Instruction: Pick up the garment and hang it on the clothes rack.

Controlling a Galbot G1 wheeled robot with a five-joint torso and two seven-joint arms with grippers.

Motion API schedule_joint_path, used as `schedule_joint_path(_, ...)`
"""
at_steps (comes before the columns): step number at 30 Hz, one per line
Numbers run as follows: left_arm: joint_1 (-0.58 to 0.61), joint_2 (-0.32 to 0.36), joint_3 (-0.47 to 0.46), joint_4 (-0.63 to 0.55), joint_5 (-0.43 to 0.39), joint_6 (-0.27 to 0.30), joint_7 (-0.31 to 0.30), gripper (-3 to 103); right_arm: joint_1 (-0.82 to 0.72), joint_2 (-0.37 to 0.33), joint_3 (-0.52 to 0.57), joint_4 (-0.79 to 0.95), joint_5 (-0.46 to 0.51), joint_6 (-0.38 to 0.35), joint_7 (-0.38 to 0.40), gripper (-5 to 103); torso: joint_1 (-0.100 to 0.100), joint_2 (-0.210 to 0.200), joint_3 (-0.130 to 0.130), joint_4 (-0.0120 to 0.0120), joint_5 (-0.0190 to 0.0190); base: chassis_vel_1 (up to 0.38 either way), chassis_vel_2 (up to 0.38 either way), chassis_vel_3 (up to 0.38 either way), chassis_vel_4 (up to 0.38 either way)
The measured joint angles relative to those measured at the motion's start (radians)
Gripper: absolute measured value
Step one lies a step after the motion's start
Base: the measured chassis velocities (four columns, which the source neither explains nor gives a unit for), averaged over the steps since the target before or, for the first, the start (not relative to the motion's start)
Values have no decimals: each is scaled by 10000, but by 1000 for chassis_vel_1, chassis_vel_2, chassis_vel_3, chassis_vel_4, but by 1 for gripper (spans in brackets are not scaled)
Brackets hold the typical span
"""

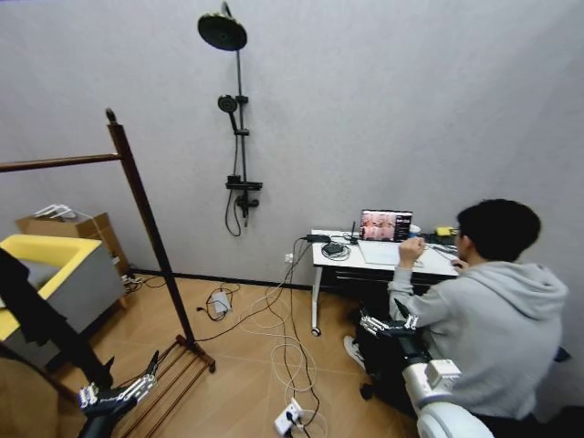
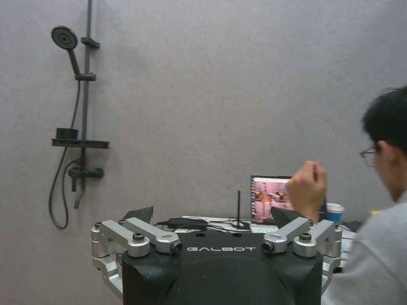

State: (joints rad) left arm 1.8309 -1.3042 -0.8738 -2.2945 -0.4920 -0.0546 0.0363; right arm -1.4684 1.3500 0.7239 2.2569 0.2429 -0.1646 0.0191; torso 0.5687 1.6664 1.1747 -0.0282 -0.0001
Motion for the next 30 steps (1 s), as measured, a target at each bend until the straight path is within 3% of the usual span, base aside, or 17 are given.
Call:
schedule_joint_path(11,-1,0,0,-1,0,0,3,100,-85,93,-51,42,-33,13,-5,100,4,-1,1,-4,3,30,-232,-219,13)
schedule_joint_path(30,4,0,-2,1,0,0,-6,100,-40,160,-260,-1,-143,184,-71,100,-13,9,-4,5,-2,254,-262,-281,253)
